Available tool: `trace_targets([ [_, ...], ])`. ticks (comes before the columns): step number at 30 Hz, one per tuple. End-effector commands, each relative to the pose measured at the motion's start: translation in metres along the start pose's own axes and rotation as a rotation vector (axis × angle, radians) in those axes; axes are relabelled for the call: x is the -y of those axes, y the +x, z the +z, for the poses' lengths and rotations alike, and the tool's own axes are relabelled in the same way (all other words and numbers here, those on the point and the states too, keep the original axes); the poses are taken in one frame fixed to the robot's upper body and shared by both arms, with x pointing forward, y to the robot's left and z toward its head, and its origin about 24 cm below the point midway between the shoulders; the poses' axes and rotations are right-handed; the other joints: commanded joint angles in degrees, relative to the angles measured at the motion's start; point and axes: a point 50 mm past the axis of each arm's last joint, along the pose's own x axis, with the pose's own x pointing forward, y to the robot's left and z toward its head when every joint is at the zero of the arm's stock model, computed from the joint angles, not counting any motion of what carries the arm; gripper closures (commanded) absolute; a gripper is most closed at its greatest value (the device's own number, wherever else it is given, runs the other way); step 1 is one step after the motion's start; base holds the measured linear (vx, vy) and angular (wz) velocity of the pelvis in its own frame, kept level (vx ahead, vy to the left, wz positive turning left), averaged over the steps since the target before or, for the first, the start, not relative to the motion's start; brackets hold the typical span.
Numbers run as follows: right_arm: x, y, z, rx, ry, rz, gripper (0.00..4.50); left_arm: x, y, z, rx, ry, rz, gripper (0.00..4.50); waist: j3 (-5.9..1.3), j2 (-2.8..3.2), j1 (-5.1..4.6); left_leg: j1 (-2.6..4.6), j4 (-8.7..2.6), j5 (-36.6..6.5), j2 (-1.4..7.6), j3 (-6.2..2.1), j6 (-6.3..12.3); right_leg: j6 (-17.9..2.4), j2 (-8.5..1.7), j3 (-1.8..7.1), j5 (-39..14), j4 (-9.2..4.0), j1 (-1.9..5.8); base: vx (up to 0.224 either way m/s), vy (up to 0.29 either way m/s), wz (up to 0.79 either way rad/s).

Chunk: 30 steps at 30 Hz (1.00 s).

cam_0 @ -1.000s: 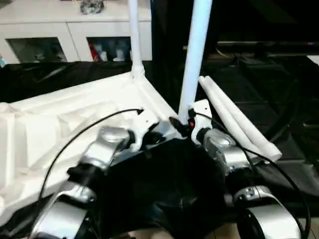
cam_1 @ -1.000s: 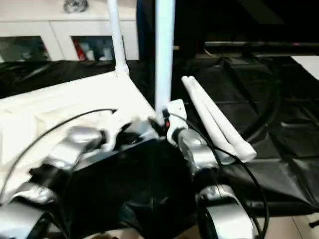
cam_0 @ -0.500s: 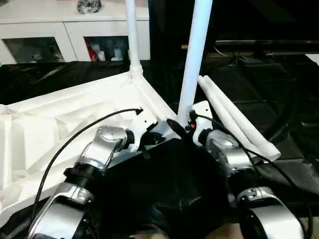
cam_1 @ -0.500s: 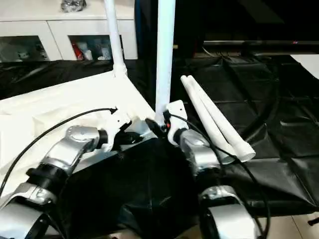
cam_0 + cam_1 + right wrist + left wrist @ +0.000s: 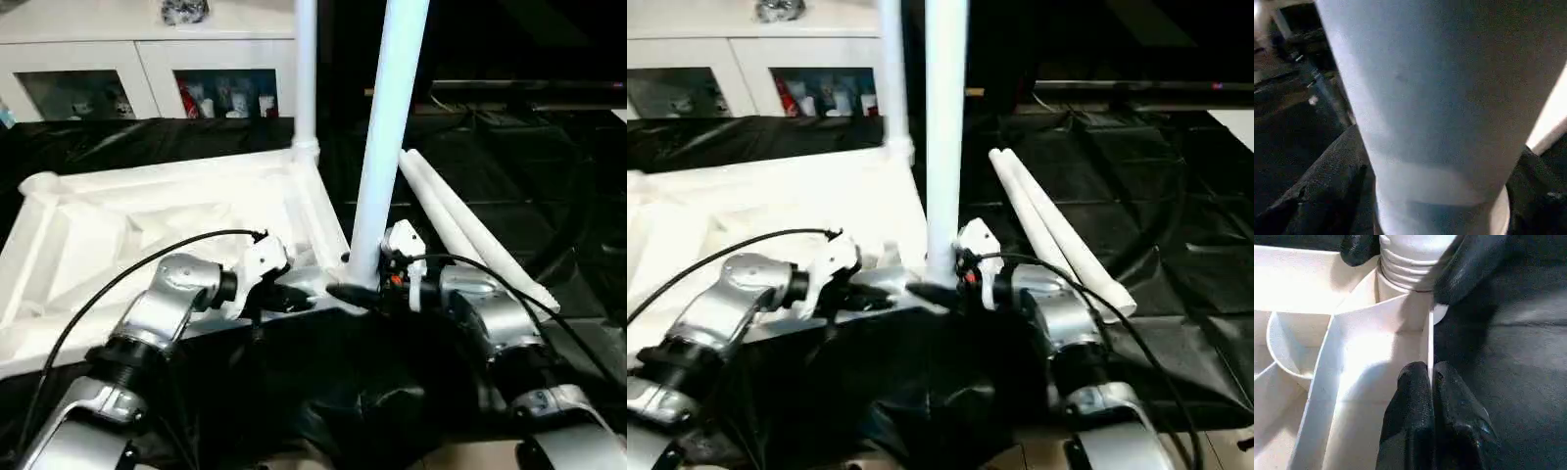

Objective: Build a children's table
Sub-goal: Rotate leg to tighten

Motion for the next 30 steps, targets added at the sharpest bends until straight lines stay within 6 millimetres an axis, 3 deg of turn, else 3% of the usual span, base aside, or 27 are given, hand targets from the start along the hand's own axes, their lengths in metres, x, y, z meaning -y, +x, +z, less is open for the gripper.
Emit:
trace_targets([
  [1,-0.017,0.015,-0.002,-0.021,-0.003,0.155,1.42,0.001,0.002,0.021,0.071,0.081,-0.021,4.50,-3.64,-0.40,-0.05,0.39,-4.04,-11.3,1.37,0.19,3.62,-12.3,-3.03,2.86,-12.3,-4.03,3.23,0.000,0.000,0.00],
  [3,-0.018,0.014,-0.002,-0.024,-0.002,0.160,1.64,0.002,0.000,0.020,0.068,0.080,-0.025,4.50,-3.59,-0.44,0.04,0.32,-4.09,-10.8,1.36,0.14,3.51,-12.1,-3.03,2.87,-12.2,-4.00,3.25,0.000,0.000,0.00],
  [10,-0.018,0.021,-0.001,-0.007,0.016,0.101,1.78,0.000,0.005,0.022,0.088,0.059,0.027,4.50,-3.64,-0.40,-0.01,0.34,-4.06,-10.5,1.29,0.11,3.01,-12.1,-3.06,2.87,-12.1,-3.98,3.23,0.000,0.000,0.00],
  [18,-0.003,0.036,-0.002,0.020,0.073,-0.169,1.78,-0.011,0.016,0.031,0.120,0.023,0.143,4.50,-3.48,-0.50,-0.85,0.36,-4.24,-11.6,0.96,-0.03,1.60,-10.3,-3.13,2.78,-16.8,-4.57,3.23,0.000,0.000,0.00],
  [20,0.007,0.047,-0.003,0.045,0.159,-0.370,1.78,-0.020,0.028,0.041,0.132,0.000,0.244,4.50,-3.44,-0.43,-1.08,0.43,-4.29,-11.8,0.87,-0.06,1.20,-9.8,-3.13,2.79,-18.2,-4.78,3.10,0.000,0.000,0.00],
  [21,0.007,0.047,-0.003,0.045,0.159,-0.370,1.78,-0.020,0.028,0.041,0.132,0.000,0.244,4.50,-3.37,-0.22,-1.30,0.68,-4.30,-12.0,0.88,0.08,0.82,-9.8,-3.02,2.94,-18.3,-4.94,2.73,0.000,0.000,0.00],
  [22,0.009,0.056,-0.003,0.059,0.215,-0.463,1.78,-0.025,0.037,0.048,0.143,-0.022,0.310,4.50,-3.63,-0.26,-1.09,0.71,-4.19,-11.6,0.92,-0.09,0.68,-9.9,-3.24,2.86,-17.5,-4.75,3.06,0.000,0.000,0.00],
  [24,0.009,0.056,-0.003,0.059,0.215,-0.463,1.78,-0.025,0.037,0.048,0.143,-0.022,0.310,4.50,-3.63,-0.24,-1.13,0.64,-4.21,-10.9,0.87,-0.08,0.41,-10.3,-3.15,2.84,-15.6,-4.58,3.06,0.000,0.000,0.00],
  [25,0.007,0.068,-0.001,0.068,0.255,-0.530,1.78,-0.029,0.047,0.055,0.150,-0.045,0.381,4.50,-3.61,-0.19,-1.25,0.45,-4.14,-10.5,0.76,0.11,0.79,-10.2,-2.93,2.88,-14.5,-4.56,3.02,0.000,0.000,0.00],
  [28,0.004,0.079,0.001,0.067,0.255,-0.552,1.78,-0.028,0.054,0.059,0.154,-0.051,0.400,4.50,-3.86,-0.12,-0.96,0.35,-4.00,-9.0,0.78,0.05,1.28,-11.1,-3.09,2.86,-11.2,-4.18,3.29,0.000,0.000,0.00],
  [29,0.004,0.080,0.002,0.070,0.251,-0.551,1.22,-0.027,0.055,0.059,0.155,-0.049,0.396,4.50,-3.84,-0.14,-1.00,0.26,-4.00,-9.0,0.76,0.06,1.51,-11.1,-3.04,2.81,-10.9,-4.18,3.30,0.000,0.000,0.00],
  [30,0.004,0.080,0.004,0.091,0.263,-0.537,1.22,-0.026,0.056,0.059,0.159,-0.048,0.386,4.50,-3.86,-0.28,-0.95,0.32,-3.96,-9.4,0.78,0.12,2.12,-11.2,-3.04,2.80,-10.5,-4.19,3.33,0.000,0.000,0.00],
])
